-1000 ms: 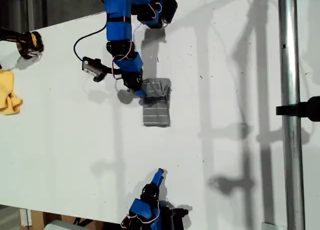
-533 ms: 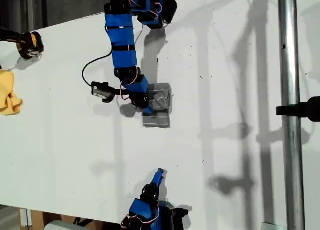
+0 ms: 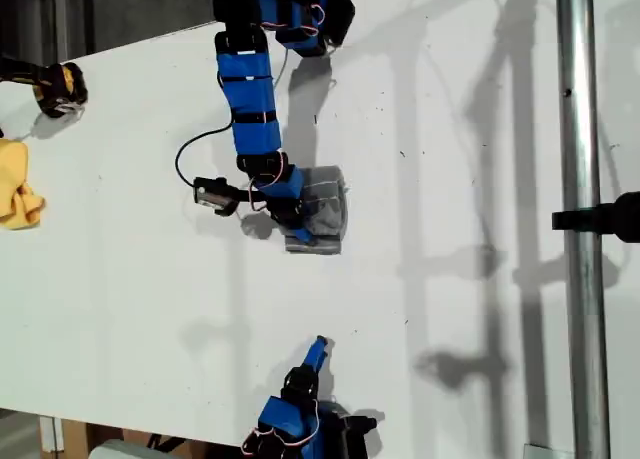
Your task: Grasp corners of a towel and fold twice.
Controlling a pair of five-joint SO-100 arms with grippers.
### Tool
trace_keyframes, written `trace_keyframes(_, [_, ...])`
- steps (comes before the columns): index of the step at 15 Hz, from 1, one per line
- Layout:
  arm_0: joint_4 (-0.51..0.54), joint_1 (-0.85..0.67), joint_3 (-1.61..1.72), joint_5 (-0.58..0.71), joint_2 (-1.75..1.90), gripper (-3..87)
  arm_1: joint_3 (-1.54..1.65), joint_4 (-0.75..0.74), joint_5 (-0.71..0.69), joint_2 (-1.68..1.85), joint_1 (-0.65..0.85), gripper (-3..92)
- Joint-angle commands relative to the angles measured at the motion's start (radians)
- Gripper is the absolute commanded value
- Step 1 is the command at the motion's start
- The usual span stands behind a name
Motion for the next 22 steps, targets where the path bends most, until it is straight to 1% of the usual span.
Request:
trace_keyframes(1, [-0.008,0.000,-0.029,-0.003,0.006,15.3,-0.127,0.098,-0.071,0.219,0.052,17.4])
trace_keyframes(4, [-0.008,-0.002,-0.029,0.002,0.006,15.3,-0.123,0.252,-0.094,0.474,0.103,17.4])
trace_keyframes(6, [-0.009,-0.005,-0.028,0.008,0.006,15.0,0.023,0.270,-0.098,0.680,0.120,17.4])
trace_keyframes(8, [-0.012,-0.009,-0.018,0.006,0.006,14.0,0.298,0.261,-0.072,0.939,0.135,17.4])
trace_keyframes(9, [-0.026,-0.023,0.006,-0.009,0.006,14.2,0.463,0.261,-0.051,1.091,0.138,13.1])
trace_keyframes(10, [-0.041,-0.035,0.028,-0.018,0.006,14.1,0.650,0.264,-0.003,1.266,0.130,11.0])
trace_keyframes(11, [-0.043,-0.035,0.028,-0.031,0.006,14.1,0.857,0.275,0.061,1.493,0.112,5.5])
trace_keyframes(12, [-0.043,-0.038,0.038,-0.043,0.006,14.1,1.025,0.356,0.132,1.744,0.083,2.4])
trace_keyframes(13, [-0.046,-0.040,0.055,-0.067,0.006,14.1,1.111,0.495,0.186,1.956,0.054,2.1])
trace_keyframes(14, [-0.028,-0.048,0.055,-0.071,0.006,14.1,1.126,0.586,0.204,2.000,0.043,2.0])
trace_keyframes(16, [-0.020,-0.052,0.055,-0.048,0.006,14.1,1.172,0.644,0.265,2.000,0.040,1.9])
trace_keyframes(17, [-0.018,-0.054,0.055,-0.052,0.006,14.1,1.226,0.664,0.307,2.002,0.043,0.5])
trace_keyframes(18, [-0.017,-0.054,0.055,-0.101,0.006,14.1,1.267,0.684,0.342,2.002,0.015,0.8])
trace_keyframes(19, [-0.015,-0.049,0.055,-0.094,0.006,14.1,1.293,0.683,0.325,2.002,-0.008,6.3])
trace_keyframes(20, [-0.015,-0.040,0.055,0.023,0.006,14.1,1.292,0.689,0.296,2.002,-0.023,6.4])
trace_keyframes(21, [-0.015,-0.041,0.055,0.219,0.006,14.1,1.285,0.713,0.196,2.002,-0.025,6.4])
trace_keyframes(22, [-0.020,-0.043,0.057,0.400,0.006,14.0,1.290,0.715,0.153,2.002,-0.032,6.4])
